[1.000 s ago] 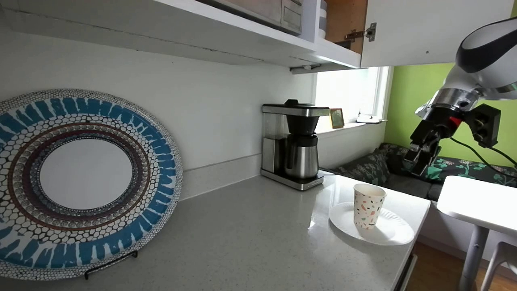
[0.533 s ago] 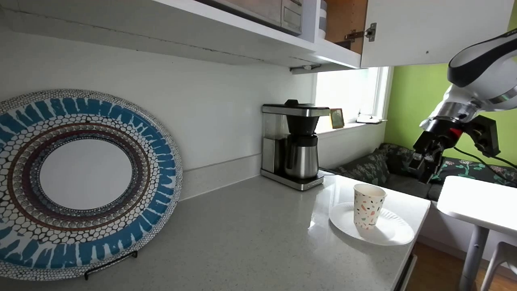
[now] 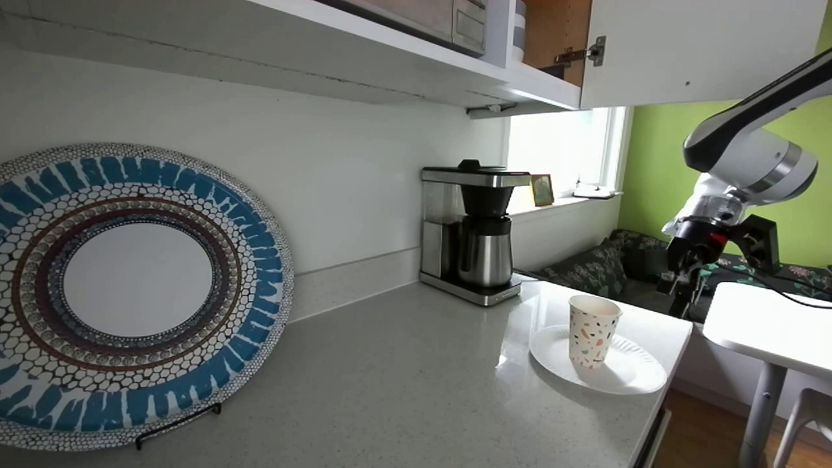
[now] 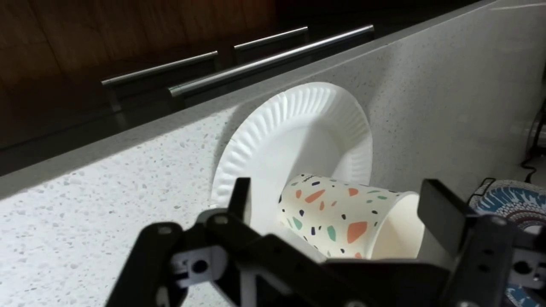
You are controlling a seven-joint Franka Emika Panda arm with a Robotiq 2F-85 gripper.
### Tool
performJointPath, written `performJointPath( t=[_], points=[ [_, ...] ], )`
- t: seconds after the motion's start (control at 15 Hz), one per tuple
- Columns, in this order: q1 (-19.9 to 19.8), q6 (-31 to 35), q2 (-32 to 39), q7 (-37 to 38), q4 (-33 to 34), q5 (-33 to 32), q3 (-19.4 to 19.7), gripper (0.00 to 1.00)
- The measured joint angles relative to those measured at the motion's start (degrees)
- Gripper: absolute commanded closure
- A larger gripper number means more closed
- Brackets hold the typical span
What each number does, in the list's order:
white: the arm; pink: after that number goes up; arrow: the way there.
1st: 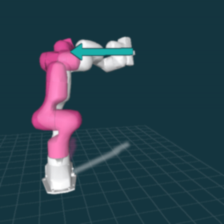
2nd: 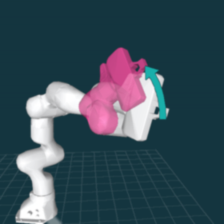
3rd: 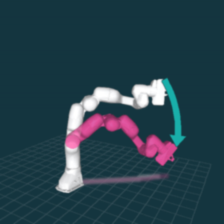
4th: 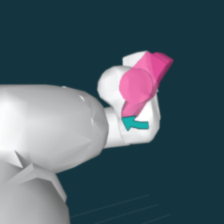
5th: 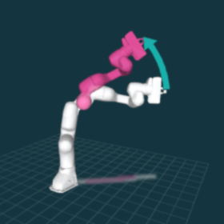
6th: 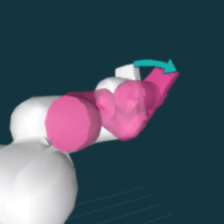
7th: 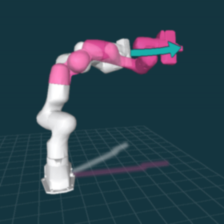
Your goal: Pick up the paper towel with a cup on top and put it in the bottom right shelf of the top wall cabinet
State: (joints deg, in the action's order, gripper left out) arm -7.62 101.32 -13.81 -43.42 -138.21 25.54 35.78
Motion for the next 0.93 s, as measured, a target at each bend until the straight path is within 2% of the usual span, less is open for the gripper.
performJointPath(
  t=[0.33, 0.93],
  points=[
    [-1.82, -1.98, 10.21, -6.01, 4.35, 4.62, -1.88, 0.0],
    [-10.25, -5.04, 22.83, -10.47, 11.56, 10.25, -10.65, 0.0]
  ],
)
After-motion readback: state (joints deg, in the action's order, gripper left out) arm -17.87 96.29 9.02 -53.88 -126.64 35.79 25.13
